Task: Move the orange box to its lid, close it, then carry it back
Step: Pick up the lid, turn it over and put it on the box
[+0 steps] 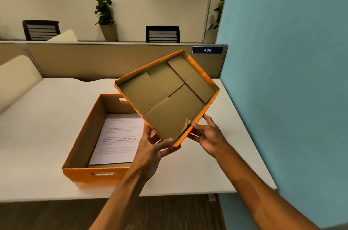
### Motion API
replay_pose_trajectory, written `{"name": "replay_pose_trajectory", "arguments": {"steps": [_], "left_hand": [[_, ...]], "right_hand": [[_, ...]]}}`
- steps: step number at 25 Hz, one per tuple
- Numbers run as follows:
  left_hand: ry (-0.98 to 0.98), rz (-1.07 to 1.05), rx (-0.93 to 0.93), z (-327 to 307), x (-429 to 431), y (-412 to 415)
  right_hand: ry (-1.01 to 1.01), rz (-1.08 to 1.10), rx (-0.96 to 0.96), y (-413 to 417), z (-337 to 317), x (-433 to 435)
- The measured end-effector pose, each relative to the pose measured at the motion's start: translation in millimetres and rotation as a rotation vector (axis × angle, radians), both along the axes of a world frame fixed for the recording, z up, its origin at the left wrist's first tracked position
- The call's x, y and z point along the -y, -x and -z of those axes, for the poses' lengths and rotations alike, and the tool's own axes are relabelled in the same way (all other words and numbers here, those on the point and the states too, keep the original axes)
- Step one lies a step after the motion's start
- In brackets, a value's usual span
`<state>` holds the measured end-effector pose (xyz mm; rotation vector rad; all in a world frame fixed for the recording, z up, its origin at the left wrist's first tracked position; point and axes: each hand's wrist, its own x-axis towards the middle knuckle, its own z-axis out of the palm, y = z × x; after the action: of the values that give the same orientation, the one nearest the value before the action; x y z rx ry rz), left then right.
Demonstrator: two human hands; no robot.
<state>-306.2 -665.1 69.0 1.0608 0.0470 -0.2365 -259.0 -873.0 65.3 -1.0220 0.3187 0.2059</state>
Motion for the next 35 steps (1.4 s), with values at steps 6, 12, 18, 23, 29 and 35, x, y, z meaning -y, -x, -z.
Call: {"name": "replay_pose_trajectory", "arguments": {"steps": [6,12,18,23,29,35], "left_hand": [[0.0,-0.078,-0.049,4,-50,5],[-0.085,-0.072,0.099,-2,-106,6],[-0.284,-0.218,0.203,-4,-145,15],[-0.532,-0.215,0.383,-14,-160,21],[-0.429,0.004,0.418,-19,-170,-2],[0.089,0.075,-0.112,-26,-183,-28]], "right_hand": [[1.052,0.183,0.214,8,-38,-86],[1.307,0.042,0.739,29,-83,-227],[1.358,0.24,0.753,40,-82,-306],[1.252,0.495,0.667,44,-90,-315],[0.934,0.648,0.54,41,-99,-279],[0.482,0.674,0.407,40,-91,-229]]}}
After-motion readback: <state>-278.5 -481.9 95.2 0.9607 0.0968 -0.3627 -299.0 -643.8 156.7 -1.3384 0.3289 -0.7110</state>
